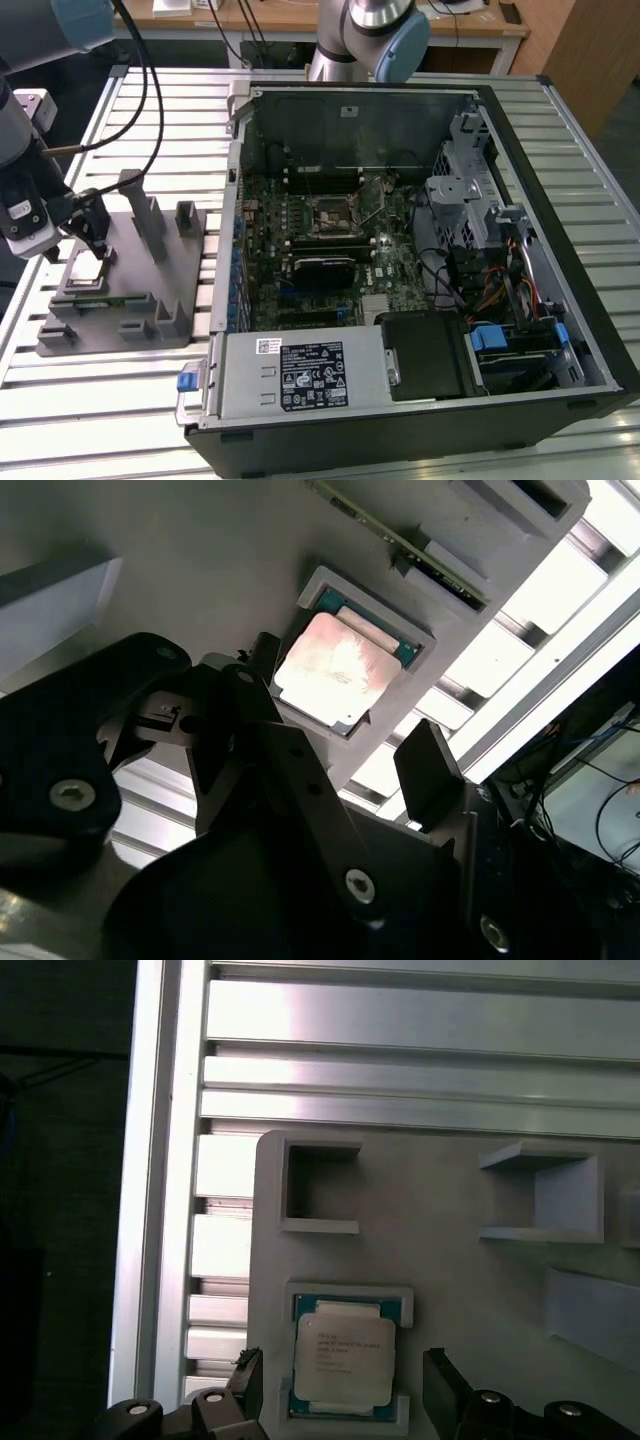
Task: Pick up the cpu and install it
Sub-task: 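Pick up the cpu and move it towards the insertion slot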
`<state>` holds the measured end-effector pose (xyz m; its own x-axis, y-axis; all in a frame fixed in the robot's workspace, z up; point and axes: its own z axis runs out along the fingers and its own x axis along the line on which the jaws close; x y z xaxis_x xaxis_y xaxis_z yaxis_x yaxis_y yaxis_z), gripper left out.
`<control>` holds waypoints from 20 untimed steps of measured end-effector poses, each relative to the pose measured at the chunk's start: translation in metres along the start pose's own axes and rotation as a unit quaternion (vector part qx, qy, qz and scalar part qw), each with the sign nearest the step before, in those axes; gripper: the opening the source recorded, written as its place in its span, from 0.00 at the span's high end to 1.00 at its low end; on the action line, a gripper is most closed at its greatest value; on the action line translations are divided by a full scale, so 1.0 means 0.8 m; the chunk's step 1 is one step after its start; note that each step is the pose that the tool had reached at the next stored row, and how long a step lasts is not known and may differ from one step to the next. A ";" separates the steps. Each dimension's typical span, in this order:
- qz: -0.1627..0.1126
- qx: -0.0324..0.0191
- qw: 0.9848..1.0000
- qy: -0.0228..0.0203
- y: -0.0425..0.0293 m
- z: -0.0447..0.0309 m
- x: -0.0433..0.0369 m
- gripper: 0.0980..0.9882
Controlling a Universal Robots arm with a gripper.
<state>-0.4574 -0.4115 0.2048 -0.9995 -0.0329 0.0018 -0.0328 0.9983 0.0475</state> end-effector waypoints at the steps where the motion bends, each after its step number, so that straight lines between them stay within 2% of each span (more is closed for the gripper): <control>1: 0.000 0.000 1.000 0.000 -0.0001 0.0017 0.000 0.29; 10: 0.000 0.000 1.000 -0.002 -0.0007 0.0143 0.000 0.29; 20: 0.001 0.002 1.000 -0.002 -0.0010 0.0207 -0.001 0.29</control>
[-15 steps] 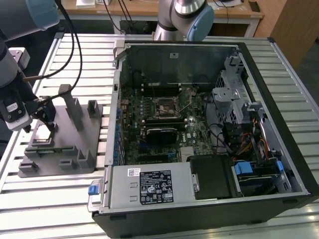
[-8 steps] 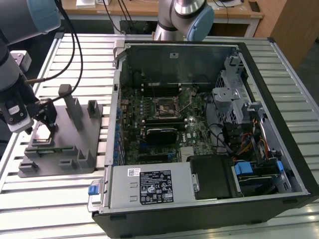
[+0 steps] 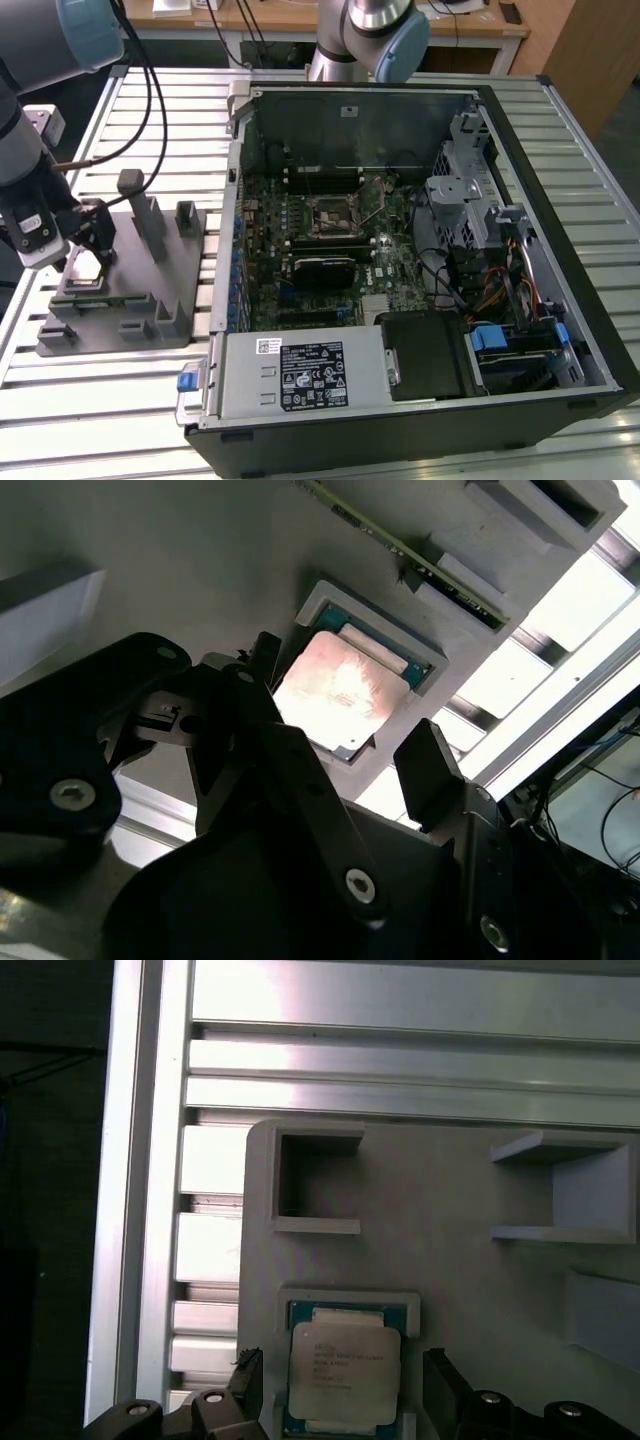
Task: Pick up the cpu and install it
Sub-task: 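Pick up the cpu and move it towards the insertion slot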
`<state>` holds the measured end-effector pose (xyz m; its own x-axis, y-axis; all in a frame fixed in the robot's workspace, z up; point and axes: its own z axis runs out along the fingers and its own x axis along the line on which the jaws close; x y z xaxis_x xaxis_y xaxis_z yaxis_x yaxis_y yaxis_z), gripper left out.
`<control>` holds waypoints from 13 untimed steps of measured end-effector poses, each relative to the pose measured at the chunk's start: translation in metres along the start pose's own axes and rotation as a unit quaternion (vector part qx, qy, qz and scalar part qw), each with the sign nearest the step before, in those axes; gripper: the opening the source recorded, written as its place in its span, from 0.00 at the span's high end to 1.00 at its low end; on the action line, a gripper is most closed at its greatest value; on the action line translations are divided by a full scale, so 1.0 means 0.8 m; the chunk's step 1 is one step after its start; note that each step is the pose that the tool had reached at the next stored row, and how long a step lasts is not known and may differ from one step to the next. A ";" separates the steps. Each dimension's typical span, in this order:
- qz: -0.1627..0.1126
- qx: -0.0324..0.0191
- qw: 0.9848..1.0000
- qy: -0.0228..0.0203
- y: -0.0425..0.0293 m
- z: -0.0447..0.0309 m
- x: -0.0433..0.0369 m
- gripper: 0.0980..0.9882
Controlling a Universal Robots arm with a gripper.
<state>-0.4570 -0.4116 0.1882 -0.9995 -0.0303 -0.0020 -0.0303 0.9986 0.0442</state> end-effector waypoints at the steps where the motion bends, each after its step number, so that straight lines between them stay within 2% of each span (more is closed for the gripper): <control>1: 0.000 0.000 1.000 0.000 0.0000 0.0005 0.000 0.29; 5: 0.000 0.001 1.000 0.000 -0.0001 0.0018 0.000 0.30; 6: 0.000 0.001 1.000 0.000 -0.0002 0.0020 0.000 0.38; 13: 0.000 0.004 1.000 0.000 -0.0001 0.0038 0.000 0.38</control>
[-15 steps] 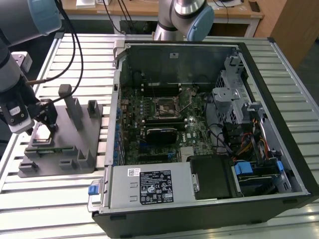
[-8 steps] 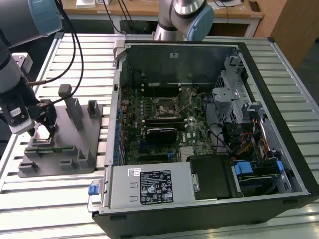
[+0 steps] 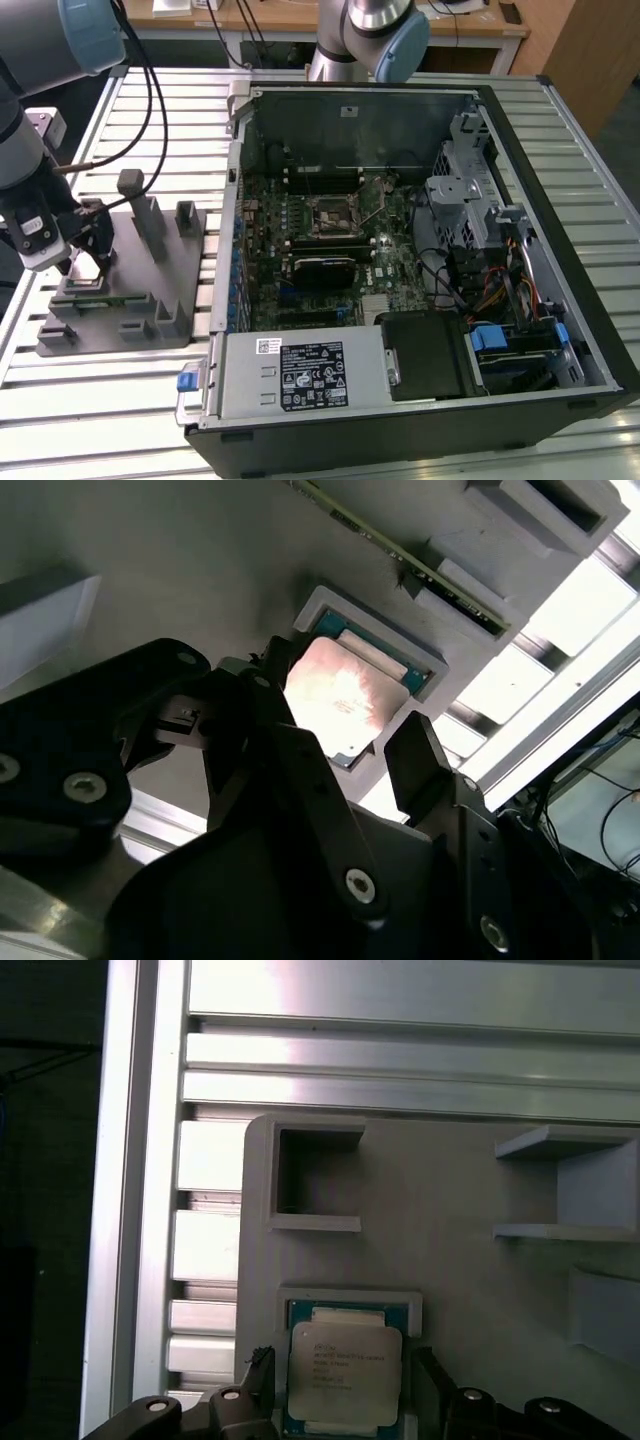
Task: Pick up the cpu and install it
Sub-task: 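Pick up the cpu and move it towards the insertion slot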
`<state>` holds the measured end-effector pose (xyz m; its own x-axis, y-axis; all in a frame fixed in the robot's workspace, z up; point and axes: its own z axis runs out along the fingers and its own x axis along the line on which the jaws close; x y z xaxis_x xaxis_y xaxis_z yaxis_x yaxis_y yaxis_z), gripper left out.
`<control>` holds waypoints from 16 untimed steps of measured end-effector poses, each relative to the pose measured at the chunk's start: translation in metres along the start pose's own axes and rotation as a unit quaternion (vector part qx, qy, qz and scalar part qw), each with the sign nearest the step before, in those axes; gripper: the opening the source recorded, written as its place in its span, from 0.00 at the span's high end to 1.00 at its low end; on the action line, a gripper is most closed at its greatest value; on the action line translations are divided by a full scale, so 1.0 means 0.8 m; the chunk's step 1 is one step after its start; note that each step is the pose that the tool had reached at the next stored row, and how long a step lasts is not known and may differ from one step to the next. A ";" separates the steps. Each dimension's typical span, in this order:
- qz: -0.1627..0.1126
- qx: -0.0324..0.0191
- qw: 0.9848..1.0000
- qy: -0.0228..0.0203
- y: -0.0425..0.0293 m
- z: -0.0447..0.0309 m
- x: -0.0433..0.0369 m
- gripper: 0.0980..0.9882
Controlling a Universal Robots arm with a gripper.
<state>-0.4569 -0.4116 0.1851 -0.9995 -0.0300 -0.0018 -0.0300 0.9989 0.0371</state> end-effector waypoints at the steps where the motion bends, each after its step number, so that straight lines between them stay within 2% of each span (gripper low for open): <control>1: 0.000 0.000 1.000 0.000 0.0001 0.0003 0.000 0.40; 2: 0.000 0.000 1.000 0.000 0.0000 0.0004 -0.001 0.47; 4: 0.000 0.000 1.000 0.000 0.0000 0.0004 -0.001 0.47; 5: 0.000 0.000 1.000 0.000 -0.0001 0.0004 -0.002 0.51; 10: 0.000 0.000 1.000 0.000 0.0000 -0.0008 -0.002 0.51; 16: 0.000 0.000 1.000 0.000 0.0005 -0.0158 -0.002 0.51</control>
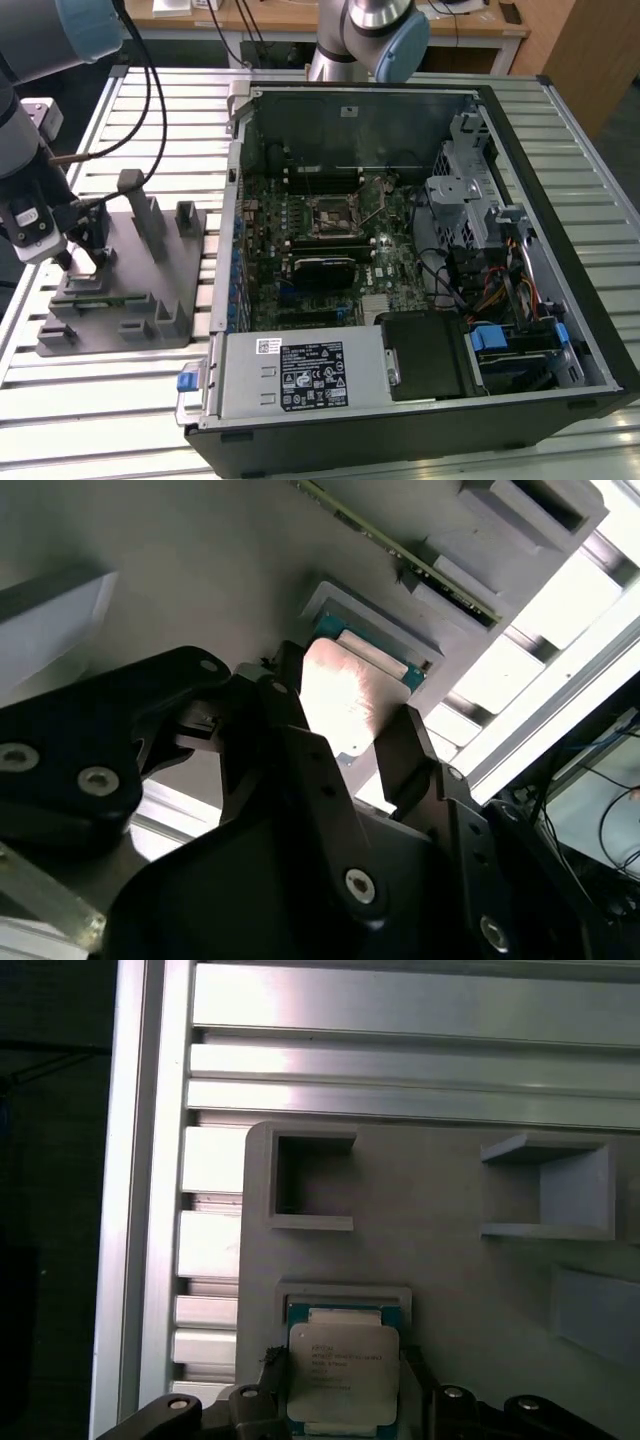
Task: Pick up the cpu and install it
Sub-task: 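Pick up the cpu and move it towards the insertion slot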
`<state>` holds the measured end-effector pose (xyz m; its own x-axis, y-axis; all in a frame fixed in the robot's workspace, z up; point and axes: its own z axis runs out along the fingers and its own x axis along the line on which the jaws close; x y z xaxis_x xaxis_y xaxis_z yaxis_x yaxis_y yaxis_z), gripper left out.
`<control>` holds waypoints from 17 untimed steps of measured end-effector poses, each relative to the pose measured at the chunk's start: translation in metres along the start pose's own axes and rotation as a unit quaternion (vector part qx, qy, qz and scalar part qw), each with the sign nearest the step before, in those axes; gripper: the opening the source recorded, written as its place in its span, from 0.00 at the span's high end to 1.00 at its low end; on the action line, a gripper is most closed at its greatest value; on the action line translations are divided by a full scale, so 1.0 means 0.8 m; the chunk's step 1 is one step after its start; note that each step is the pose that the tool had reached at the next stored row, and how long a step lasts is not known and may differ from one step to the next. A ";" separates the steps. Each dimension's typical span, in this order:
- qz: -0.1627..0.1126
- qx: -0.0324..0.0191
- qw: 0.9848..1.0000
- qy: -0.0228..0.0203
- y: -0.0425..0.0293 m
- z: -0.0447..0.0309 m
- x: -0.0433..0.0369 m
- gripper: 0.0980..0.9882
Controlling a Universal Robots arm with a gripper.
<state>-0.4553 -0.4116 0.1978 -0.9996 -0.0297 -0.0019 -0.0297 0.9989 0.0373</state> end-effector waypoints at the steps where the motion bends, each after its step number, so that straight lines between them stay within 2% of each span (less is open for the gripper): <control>1: 0.000 0.000 1.000 0.000 0.0001 -0.0020 0.000 0.51; 8: 0.000 0.000 1.000 0.000 0.0006 -0.0151 0.000 0.51; 17: 0.000 0.000 1.000 0.000 0.0015 -0.0408 0.000 0.51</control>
<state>-0.4553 -0.4116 0.2305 -0.9996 -0.0297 -0.0018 -0.0298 0.9988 0.0377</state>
